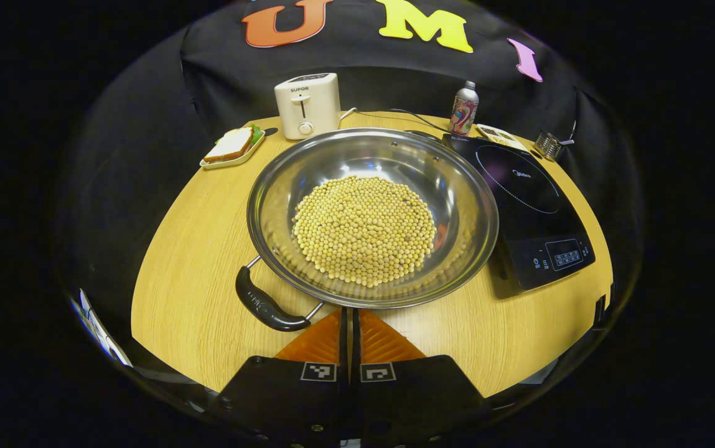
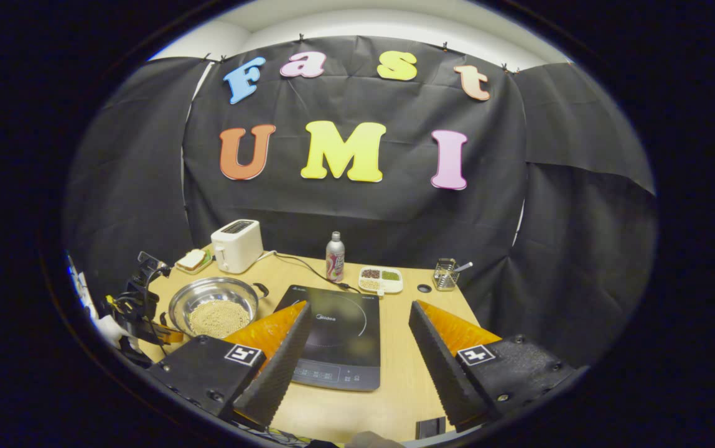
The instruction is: First push the handle of the pot to place it horizontally, then grasp the pot with both hands and set it on the induction cooktop.
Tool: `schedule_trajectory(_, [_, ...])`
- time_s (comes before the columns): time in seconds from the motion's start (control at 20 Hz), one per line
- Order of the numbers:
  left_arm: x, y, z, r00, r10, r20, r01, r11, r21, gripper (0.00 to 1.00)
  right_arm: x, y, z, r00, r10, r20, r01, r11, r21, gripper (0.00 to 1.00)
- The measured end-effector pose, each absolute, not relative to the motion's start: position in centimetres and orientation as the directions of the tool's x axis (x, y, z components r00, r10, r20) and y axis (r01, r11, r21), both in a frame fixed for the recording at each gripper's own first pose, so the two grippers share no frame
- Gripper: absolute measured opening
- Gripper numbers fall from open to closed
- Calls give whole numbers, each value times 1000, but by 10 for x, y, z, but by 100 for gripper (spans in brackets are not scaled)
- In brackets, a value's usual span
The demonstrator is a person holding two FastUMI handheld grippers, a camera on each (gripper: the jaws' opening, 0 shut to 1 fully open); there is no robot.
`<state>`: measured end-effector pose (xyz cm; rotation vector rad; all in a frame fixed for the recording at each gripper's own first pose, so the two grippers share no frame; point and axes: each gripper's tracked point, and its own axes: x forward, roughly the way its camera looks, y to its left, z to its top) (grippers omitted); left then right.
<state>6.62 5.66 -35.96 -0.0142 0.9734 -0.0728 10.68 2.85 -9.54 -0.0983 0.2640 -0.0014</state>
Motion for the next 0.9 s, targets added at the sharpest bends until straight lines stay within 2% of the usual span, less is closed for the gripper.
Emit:
schedule_trajectory(0.05, [67, 61, -360, 558, -60, -828, 47, 998, -41, 0, 110, 27, -95, 965, -13, -261, -12, 995, -97, 97])
schedule_trajectory(0.1, [67, 61, -361, 554, -63, -830, 37, 998, -50, 11, 112, 26, -96, 965, -12, -261, -14, 995, -98, 97])
schedule_trajectory(0.15, [66, 63, -362, 552, -60, -832, 28, 998, -53, 10, 114, 26, -96, 964, -11, -265, -16, 995, -100, 97])
schedule_trajectory(0.2, [67, 66, -362, 553, -53, -832, 23, 999, -48, 0, 116, 25, -97, 964, -8, -265, -19, 995, -100, 97])
schedule_trajectory(0.3, [67, 71, -361, 551, -37, -833, 9, 999, -39, 0, 119, 24, -97, 964, -11, -267, -19, 994, -106, 97])
schedule_trajectory(0.35, [68, 73, -361, 549, -33, -835, 1, 999, -38, 10, 119, 23, -98, 963, -11, -270, -18, 994, -105, 99])
schedule_trajectory(0.4, [70, 75, -362, 548, -29, -836, -6, 999, -39, 0, 118, 23, -99, 962, -8, -272, -20, 995, -101, 99])
schedule_trajectory(0.6, [75, 83, -363, 542, -18, -840, -38, 998, -46, 0, 122, 20, -101, 961, -11, -277, -19, 994, -108, 99])
schedule_trajectory(0.65, [76, 86, -364, 539, -11, -842, -49, 998, -45, 11, 123, 21, -103, 959, -8, -283, -23, 994, -106, 99])
schedule_trajectory(0.7, [77, 88, -365, 539, -10, -842, -58, 997, -49, 0, 124, 22, -103, 957, -6, -288, -26, 994, -106, 97])
schedule_trajectory(0.75, [79, 90, -364, 540, -8, -842, -64, 997, -50, 10, 125, 23, -103, 957, -4, -290, -29, 994, -109, 97])
schedule_trajectory(0.8, [81, 92, -366, 542, -4, -841, -69, 996, -50, 0, 125, 24, -102, 958, -3, -288, -31, 993, -113, 97])
schedule_trajectory(0.85, [84, 94, -367, 543, 1, -840, -75, 996, -47, 0, 125, 25, -99, 958, 0, -285, -35, 992, -118, 99])
schedule_trajectory(0.9, [86, 97, -367, 543, 8, -840, -85, 995, -45, 0, 126, 26, -100, 958, 1, -286, -38, 991, -125, 97])
